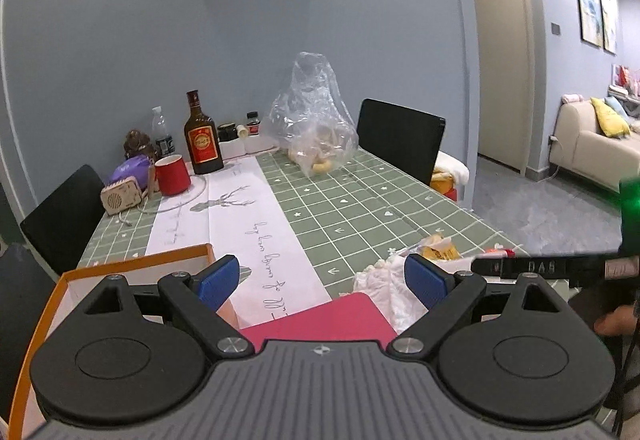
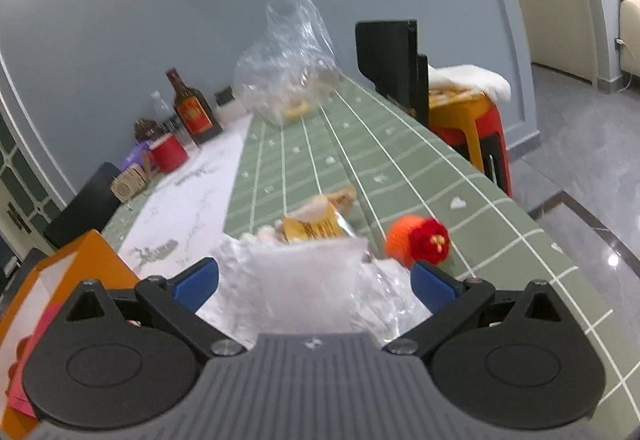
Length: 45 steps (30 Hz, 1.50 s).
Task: Organize soft objects
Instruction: 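Move both tools to the pile of white soft items on the mat, then grasp the white mesh cone with the right tool and lift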
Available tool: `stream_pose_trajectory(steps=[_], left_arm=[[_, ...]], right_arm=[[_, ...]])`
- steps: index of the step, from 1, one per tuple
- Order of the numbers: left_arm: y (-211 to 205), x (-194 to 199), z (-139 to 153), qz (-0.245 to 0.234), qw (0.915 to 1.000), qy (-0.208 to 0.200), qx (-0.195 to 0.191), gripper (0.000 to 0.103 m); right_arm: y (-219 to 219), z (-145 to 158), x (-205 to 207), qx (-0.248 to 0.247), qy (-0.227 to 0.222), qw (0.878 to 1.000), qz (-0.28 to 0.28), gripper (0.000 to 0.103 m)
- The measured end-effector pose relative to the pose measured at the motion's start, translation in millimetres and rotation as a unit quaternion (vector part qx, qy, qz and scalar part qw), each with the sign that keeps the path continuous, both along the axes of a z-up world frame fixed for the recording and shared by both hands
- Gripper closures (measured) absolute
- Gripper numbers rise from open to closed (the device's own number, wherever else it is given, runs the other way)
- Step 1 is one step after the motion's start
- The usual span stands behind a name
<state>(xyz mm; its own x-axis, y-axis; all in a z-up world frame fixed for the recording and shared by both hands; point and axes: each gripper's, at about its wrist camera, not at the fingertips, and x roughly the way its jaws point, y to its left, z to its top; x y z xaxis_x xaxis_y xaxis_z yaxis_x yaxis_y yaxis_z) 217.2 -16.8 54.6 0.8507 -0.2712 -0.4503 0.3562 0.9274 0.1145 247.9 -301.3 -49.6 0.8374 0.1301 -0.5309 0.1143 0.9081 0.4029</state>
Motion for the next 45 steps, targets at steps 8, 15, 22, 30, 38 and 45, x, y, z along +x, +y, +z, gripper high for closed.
stream_pose_trajectory(steps=[8,15,22,30,38,45], left_arm=[[4,-5,6,-0.029,0.9993,0.012,-0.022,0.0],[4,-6,8,-0.031,0.9991,0.013,-0.027,0.0],[10,-6,11,-0.029,0.9988,0.015,-0.038,0.0],[9,-7,14,-0.034,0.9985,0.015,-0.04,0.0],[-1,-9,7,-0.052,0.9978,0.026,-0.031,0.0],[-9,-12,4,-0.071,0.9956,0.043,-0.044,0.0]], right_arm=[[-7,0,-4,0.034,-0.011,0.998,0.043,0.021],[-8,-1,-6,0.047,-0.009,0.996,0.069,0.04],[-5,-13,4,0.096,0.006,0.989,0.115,0.055],[6,-23,12,0.064,0.03,0.99,0.121,0.103],[-25,-11,-6,0.184,-0.057,0.973,0.129,0.103],[-46,6,-32,0.254,-0.147,0.953,0.075,0.103]])
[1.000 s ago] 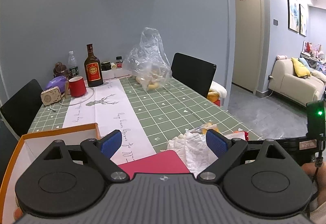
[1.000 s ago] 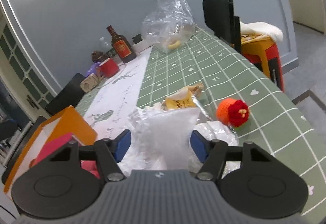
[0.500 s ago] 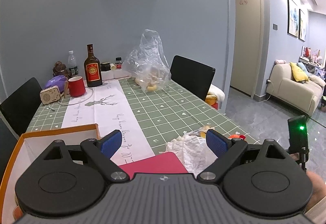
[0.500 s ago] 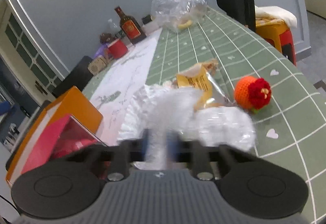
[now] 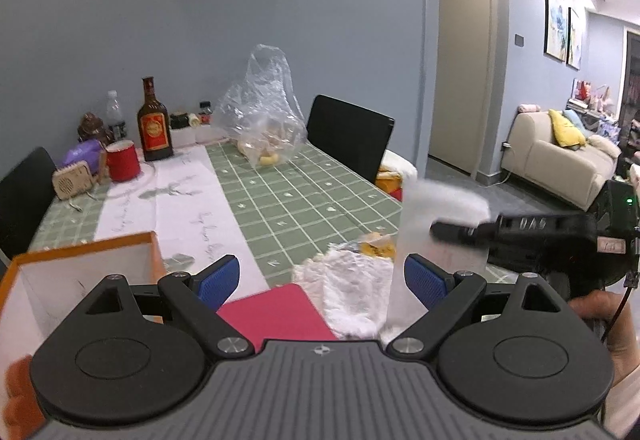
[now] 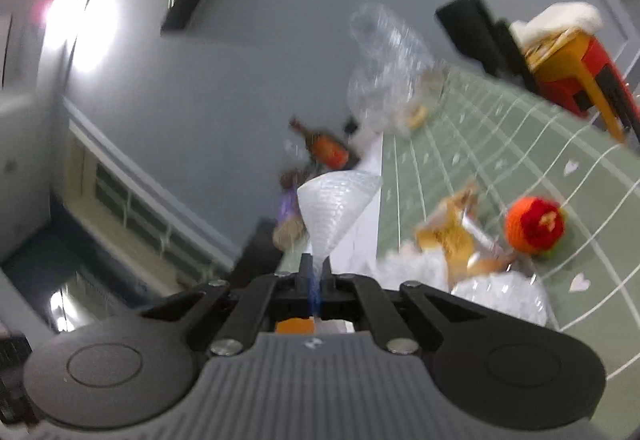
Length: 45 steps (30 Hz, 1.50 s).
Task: Organize soft objects
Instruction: 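Grasp the white mesh cone with the right tool and lift, then grasp the plastic-wrapped white bundle with the left tool and lift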
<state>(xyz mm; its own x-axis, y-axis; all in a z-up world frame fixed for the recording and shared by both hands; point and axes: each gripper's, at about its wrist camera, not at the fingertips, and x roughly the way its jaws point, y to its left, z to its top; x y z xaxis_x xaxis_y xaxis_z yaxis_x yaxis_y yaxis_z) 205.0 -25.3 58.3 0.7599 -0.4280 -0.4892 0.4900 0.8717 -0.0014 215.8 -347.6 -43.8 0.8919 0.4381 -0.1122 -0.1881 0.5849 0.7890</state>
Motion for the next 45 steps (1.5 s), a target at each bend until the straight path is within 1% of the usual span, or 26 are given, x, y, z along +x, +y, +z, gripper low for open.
stream_pose_trajectory(steps=[1,3,5,7,10,12,15,17,20,23,25,29,32,34,36,40,44,45], left_arm=[[-1,-1,0,-0.004,1.0,0.005,-0.003,0.0],[-3,-4,1,-0.004,0.9999,0.011,-0.008,0.0],[-6,-11,3,0.001,1.0,0.002,-0.007,0.0],[-13,-19,6,0.012,0.9999,-0.011,0.003,0.0],[-34,-31,11,0.037,0.9984,-0.026,0.033,0.0],[-49,-40,15,0.039,0.9977,-0.032,0.046,0.0],[-75,-52,16,0.034,0.9974,-0.025,0.059,0.0],[-94,-59,13,0.028,0.9978,-0.014,0.059,0.0],[-120,-62,2,0.011,0.9989,-0.002,0.045,0.0],[-150,-55,-17,0.01,0.9978,0.012,0.065,0.0],[-167,-44,-33,0.027,0.9961,0.023,0.081,0.0],[-190,-28,-62,0.075,0.9907,0.025,0.111,0.0],[-205,-26,-79,0.087,0.9863,0.024,0.138,0.0],[-211,-21,-91,0.097,0.9836,0.024,0.15,0.0],[-216,-15,-102,0.111,0.9801,0.032,0.162,0.0],[-216,-6,-119,0.14,0.9738,0.045,0.173,0.0],[-212,0,-131,0.144,0.9711,0.066,0.179,0.0],[-213,1,-134,0.143,0.9707,0.073,0.179,0.003]], right_arm=[[0,7,-8,-0.016,-0.007,1.0,-0.02,0.103],[3,22,-35,-0.073,-0.007,0.994,-0.077,0.103],[5,29,-61,-0.111,-0.006,0.988,-0.104,0.103],[1,30,-87,-0.134,-0.008,0.984,-0.117,0.103],[-13,21,-118,-0.131,0.009,0.982,-0.134,0.103],[-22,10,-138,-0.128,0.024,0.981,-0.142,0.103],[-34,-5,-162,-0.135,0.043,0.977,-0.156,0.103],[-40,-16,-174,-0.137,0.054,0.977,-0.154,0.103],[-50,-28,-186,-0.134,0.061,0.979,-0.137,0.103],[-56,-36,-198,-0.14,0.065,0.98,-0.129,0.103],[-58,-37,-207,-0.157,0.061,0.978,-0.121,0.103],[-69,-45,-223,-0.171,0.066,0.976,-0.116,0.103],[-79,-51,-231,-0.176,0.069,0.975,-0.117,0.103],[-85,-54,-233,-0.173,0.068,0.975,-0.118,0.103],[-89,-57,-233,-0.169,0.068,0.976,-0.119,0.103],[-91,-63,-227,-0.162,0.068,0.978,-0.116,0.103],[-88,-65,-220,-0.159,0.071,0.979,-0.108,0.103],[-87,-65,-219,-0.158,0.071,0.979,-0.106,0.103]])
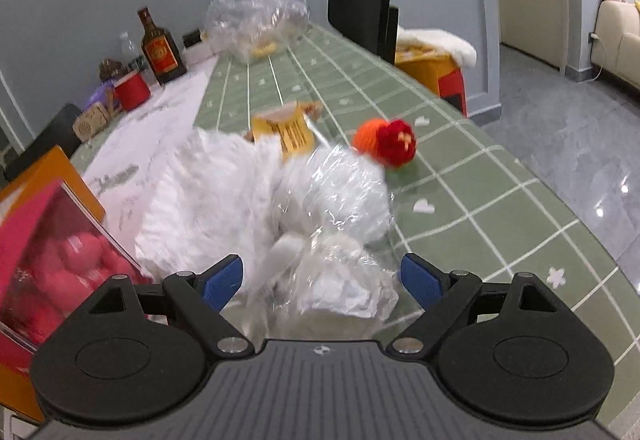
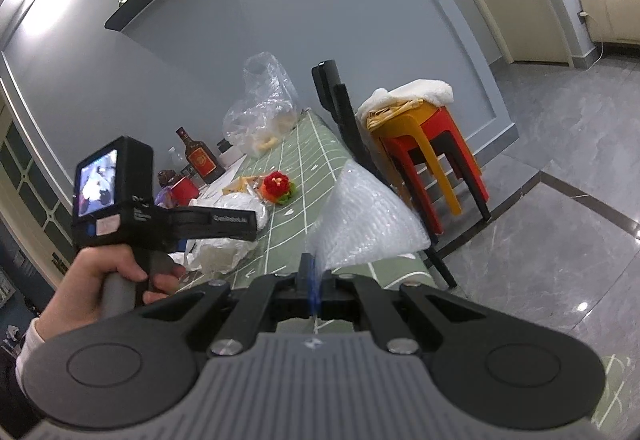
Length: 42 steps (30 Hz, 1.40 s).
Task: Organize soft objects
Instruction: 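Grasp the plastic-wrapped white bundle with the left tool and lift, then carry the bundle with the left tool while the right tool drops the mesh cone into the box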
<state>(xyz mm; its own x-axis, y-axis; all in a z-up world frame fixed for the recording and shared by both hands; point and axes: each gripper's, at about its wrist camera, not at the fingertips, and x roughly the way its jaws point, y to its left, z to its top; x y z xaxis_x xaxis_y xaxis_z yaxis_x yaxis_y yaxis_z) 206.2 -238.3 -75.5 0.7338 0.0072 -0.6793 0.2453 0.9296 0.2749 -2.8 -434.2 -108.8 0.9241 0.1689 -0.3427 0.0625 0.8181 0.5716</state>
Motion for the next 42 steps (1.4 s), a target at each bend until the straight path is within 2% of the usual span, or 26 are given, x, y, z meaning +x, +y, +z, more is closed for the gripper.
stream_pose_trajectory(steps=[1,3,5,8,14,18,28,37,42], left_arm=[[1,2,-3,0.0,0.9999,0.013,-0.005,0.008],[7,2,-4,0.001,0.9993,0.024,-0.029,0.031],[9,1,0,0.005,0.9989,0.037,-0.029,0.047],[11,-6,5,-0.013,0.9987,0.044,-0.022,0.052],[18,-38,16,-0.06,0.9975,0.029,-0.025,0.053],[27,-63,36,-0.09,0.9954,-0.002,-0.033,0.053],[88,-121,103,-0.12,0.9837,-0.07,-0.115,0.053],[198,-146,170,-0.101,0.9661,-0.142,-0.191,0.053],[268,-143,199,-0.044,0.9532,-0.199,-0.224,0.053]], right_arm=[[0,0,2,0.001,0.0,1.0,0.002,0.103],[2,0,5,0.002,0.004,1.0,0.001,0.103],[4,2,7,0.001,0.005,1.0,0.0,0.103],[6,3,7,0.002,0.004,1.0,0.0,0.103],[15,12,2,-0.008,-0.003,1.0,-0.003,0.103],[24,19,-4,-0.017,-0.007,1.0,-0.006,0.103],[67,49,-20,-0.036,-0.036,0.999,0.003,0.103],[119,110,-22,-0.052,-0.103,0.993,0.029,0.103],[149,151,-2,-0.07,-0.138,0.986,0.062,0.103]])
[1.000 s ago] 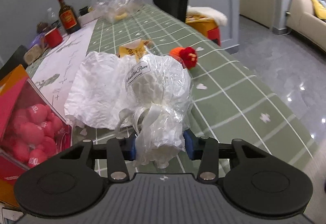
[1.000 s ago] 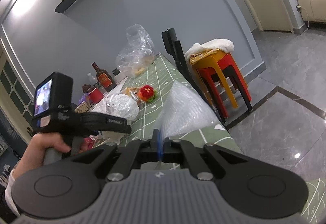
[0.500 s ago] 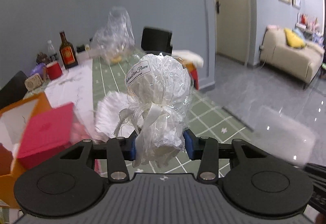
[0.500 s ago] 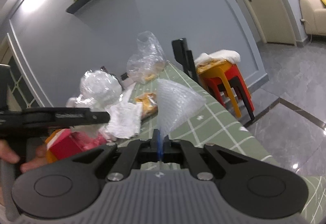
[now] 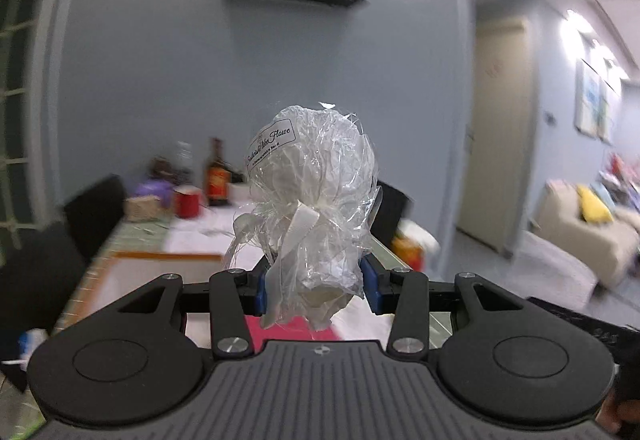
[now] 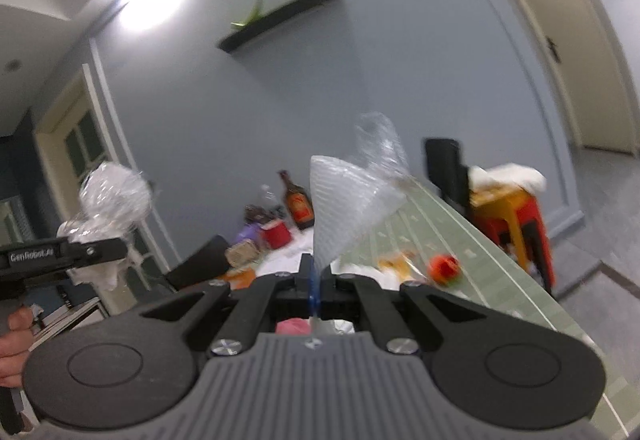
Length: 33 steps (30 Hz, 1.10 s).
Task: Organize soft objects
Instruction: 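Carry the bundle with the left tool while the right tool drops the mesh cone into the box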
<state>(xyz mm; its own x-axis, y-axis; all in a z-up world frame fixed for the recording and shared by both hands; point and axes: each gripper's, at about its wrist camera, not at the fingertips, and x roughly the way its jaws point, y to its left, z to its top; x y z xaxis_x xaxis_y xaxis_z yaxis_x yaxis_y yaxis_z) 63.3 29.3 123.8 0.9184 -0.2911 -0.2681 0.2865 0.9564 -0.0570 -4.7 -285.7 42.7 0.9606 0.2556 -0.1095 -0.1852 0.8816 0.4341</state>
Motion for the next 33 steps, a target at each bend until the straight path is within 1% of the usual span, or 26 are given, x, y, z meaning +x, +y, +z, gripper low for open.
stream_pose_trajectory(steps=[4,7,10,11,12,15,18,19,21,23,24,27,29,31,33], left_arm=[[46,14,12,0.051,0.9978,-0.014,-0.039,0.053],[73,28,15,0.085,0.9942,-0.023,-0.062,0.053],[95,46,18,0.112,0.9903,-0.022,-0.079,0.053],[100,56,19,0.116,0.9898,-0.022,-0.079,0.053],[103,56,22,0.117,0.9899,-0.022,-0.077,0.053],[105,75,24,0.113,0.9902,-0.021,-0.079,0.053],[105,94,25,0.107,0.991,-0.023,-0.077,0.053],[106,100,24,0.112,0.9904,-0.023,-0.077,0.053],[115,106,19,0.14,0.9864,-0.027,-0.082,0.053],[117,112,13,0.16,0.9839,-0.028,-0.074,0.053],[121,116,10,0.165,0.983,-0.024,-0.077,0.053],[137,129,-3,0.161,0.9823,-0.002,-0.096,0.053],[142,138,-5,0.157,0.9825,0.019,-0.099,0.053],[147,141,-6,0.151,0.9826,0.022,-0.105,0.053],[149,141,-5,0.147,0.9838,0.025,-0.099,0.053]], right_arm=[[32,31,28,-0.023,-0.017,0.999,0.042,0.103],[55,48,55,-0.035,-0.02,0.996,0.078,0.103],[81,61,89,-0.04,-0.016,0.992,0.116,0.103],[90,65,101,-0.044,-0.016,0.991,0.126,0.103],[99,68,113,-0.048,-0.015,0.989,0.136,0.103],[124,70,144,-0.053,-0.01,0.986,0.159,0.103],[151,68,180,-0.051,0.004,0.98,0.192,0.103],[155,67,190,-0.049,0.009,0.978,0.204,0.103],[171,64,213,-0.05,0.021,0.973,0.225,0.103],[190,58,235,-0.062,0.034,0.971,0.23,0.103],[196,56,244,-0.065,0.04,0.97,0.23,0.103],[215,47,274,-0.06,0.058,0.968,0.236,0.103],[224,43,285,-0.06,0.064,0.968,0.234,0.103],[231,35,290,-0.071,0.071,0.968,0.232,0.103],[236,24,295,-0.076,0.08,0.965,0.236,0.103]])
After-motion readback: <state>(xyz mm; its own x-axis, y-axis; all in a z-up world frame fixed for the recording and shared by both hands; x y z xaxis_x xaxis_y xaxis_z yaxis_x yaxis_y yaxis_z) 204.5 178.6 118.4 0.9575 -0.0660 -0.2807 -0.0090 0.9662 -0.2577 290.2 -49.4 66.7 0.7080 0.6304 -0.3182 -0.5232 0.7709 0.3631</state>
